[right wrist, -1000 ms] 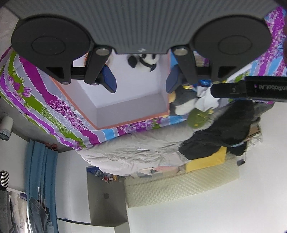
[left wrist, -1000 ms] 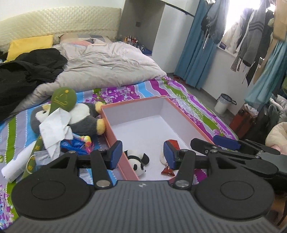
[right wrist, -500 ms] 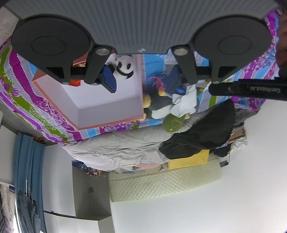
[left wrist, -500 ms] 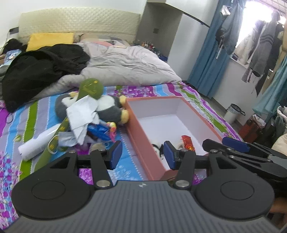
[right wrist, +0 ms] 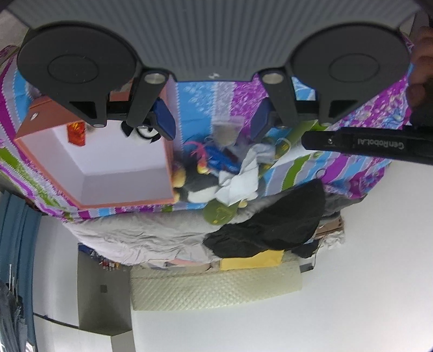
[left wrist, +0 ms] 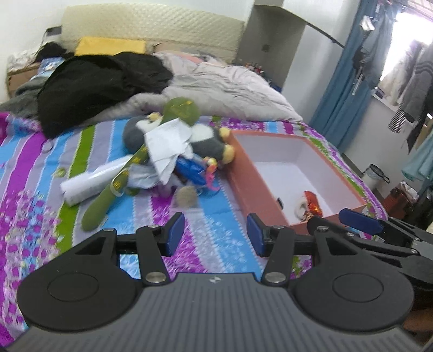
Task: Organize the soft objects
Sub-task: 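Withdraw both tools from the box back toward the pile, then grasp the white tissue with the left tool while the right grasps the labelled paper packet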
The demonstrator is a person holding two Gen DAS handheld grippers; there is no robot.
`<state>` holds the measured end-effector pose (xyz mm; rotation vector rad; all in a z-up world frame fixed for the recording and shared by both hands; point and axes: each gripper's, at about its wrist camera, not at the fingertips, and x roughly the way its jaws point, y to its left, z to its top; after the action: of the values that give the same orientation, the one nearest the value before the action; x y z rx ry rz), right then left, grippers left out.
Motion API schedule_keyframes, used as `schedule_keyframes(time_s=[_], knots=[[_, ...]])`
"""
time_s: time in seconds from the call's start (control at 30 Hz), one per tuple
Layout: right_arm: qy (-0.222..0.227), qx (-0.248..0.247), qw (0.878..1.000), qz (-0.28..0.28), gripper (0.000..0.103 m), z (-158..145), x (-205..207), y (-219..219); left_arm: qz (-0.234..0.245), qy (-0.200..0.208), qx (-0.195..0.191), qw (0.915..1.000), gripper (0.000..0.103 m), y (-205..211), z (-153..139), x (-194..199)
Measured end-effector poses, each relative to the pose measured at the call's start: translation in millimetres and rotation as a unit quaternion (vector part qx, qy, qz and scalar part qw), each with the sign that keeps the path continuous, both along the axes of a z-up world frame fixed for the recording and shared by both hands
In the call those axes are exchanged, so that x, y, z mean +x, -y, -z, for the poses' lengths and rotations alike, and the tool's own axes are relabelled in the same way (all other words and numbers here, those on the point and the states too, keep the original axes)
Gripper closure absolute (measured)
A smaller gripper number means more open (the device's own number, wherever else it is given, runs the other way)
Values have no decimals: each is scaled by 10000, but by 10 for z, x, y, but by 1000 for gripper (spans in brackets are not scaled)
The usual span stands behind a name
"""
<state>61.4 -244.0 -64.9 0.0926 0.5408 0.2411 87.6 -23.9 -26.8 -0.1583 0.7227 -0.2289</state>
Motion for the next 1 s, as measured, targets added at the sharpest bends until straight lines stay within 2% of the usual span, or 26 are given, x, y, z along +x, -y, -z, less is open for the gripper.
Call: schedule_keyframes(time_s=[0.23, 0.43, 0.7, 1.0], knots=[[-306, 6, 9990, -311, 39, 225, -23, -142, -411, -199, -157, 9988, 46, -285, 271, -113], [-477, -129, 9976, -483, 39, 344, 153, -240, -644, -294, -258, 9972, 46, -397, 398, 40], [-828, -182, 9949, -554, 39, 571, 649, -385, -696, -478, -283, 9960, 46, -475, 598, 560], [-1245, -244, 9896, -678, 37, 928, 1357, -582, -750, -671, -435, 9940, 46, -588, 897, 1375]])
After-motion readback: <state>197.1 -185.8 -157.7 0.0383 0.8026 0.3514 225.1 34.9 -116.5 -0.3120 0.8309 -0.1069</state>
